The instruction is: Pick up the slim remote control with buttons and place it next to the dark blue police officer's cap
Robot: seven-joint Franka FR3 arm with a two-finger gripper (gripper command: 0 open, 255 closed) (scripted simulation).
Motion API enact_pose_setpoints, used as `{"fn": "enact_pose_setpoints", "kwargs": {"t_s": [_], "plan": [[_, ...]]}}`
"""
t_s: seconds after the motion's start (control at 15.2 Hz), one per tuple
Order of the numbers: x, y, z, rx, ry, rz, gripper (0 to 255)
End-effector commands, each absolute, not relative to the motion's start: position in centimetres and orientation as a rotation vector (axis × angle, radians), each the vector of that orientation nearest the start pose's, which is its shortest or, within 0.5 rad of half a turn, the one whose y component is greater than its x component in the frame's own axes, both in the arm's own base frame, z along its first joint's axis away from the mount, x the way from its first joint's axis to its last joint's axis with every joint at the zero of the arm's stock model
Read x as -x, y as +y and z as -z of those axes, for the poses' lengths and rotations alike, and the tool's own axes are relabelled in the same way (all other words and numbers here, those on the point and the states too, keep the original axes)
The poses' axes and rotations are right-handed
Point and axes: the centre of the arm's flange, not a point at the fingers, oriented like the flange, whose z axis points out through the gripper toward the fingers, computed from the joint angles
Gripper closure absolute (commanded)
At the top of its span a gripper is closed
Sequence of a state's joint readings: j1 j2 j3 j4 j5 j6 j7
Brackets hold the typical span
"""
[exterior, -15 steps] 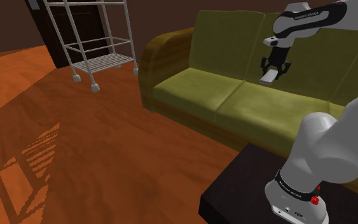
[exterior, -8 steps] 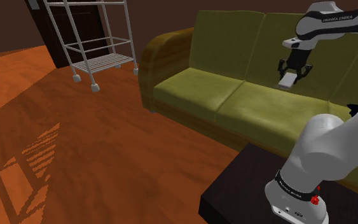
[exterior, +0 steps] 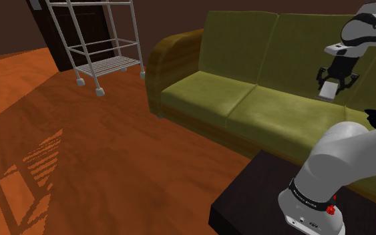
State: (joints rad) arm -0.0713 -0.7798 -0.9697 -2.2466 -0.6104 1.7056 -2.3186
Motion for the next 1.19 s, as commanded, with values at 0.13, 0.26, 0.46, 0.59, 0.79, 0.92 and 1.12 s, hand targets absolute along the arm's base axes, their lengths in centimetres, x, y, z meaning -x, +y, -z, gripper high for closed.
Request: {"fn": "enact_pose_setpoints", "kwargs": {"t_s": [0.13, 0.26, 0.46, 0.59, 0.79, 0.92, 1.12], "plan": [[-6.0, -42.4, -49.8, 2.255, -2.186, 0.021, 255], [-3.4, -42.6, -49.8, 2.255, -2.186, 0.021, 255], [0.6, -43.0, -49.8, 2.255, -2.186, 0.021, 255], [3.2, -43.2, -49.8, 2.255, -2.186, 0.021, 255], [7.1, -43.5, -49.8, 2.255, -2.186, 0.021, 255], [9.8, -43.8, -49.8, 2.255, -2.186, 0.021, 255], [13.7, -44.1, -49.9, 2.255, -2.186, 0.021, 255]]}}
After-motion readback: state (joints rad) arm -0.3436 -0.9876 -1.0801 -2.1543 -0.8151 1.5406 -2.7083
